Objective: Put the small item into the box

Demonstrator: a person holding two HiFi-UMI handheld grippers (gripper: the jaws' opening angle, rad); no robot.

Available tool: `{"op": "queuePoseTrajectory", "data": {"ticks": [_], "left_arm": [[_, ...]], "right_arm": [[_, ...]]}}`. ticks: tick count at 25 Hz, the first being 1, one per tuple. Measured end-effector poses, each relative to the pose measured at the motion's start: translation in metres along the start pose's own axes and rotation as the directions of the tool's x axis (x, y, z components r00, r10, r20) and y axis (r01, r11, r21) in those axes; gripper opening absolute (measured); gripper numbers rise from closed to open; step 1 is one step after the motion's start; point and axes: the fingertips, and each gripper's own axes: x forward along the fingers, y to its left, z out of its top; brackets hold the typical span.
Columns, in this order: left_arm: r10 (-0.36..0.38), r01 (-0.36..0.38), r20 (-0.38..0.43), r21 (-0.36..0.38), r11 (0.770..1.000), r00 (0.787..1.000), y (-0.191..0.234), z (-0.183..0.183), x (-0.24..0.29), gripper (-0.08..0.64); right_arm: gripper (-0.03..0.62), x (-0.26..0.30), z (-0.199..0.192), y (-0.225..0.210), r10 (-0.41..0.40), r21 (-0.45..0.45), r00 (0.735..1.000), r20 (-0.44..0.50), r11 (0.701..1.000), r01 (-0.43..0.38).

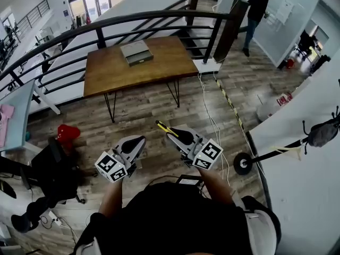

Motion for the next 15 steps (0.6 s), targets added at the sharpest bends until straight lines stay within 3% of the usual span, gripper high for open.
{"op": "queuePoseTrajectory", "data": {"ticks": [15], "left_arm": [[0.009, -0.009, -0.010, 0.050, 0.999, 1.000, -0.014, 0.003, 0.012, 0.015]], "right_arm": [[0.072, -0.020, 0.012, -0.001, 0.037, 0.036, 0.999, 0.037, 0.999, -0.038]]}}
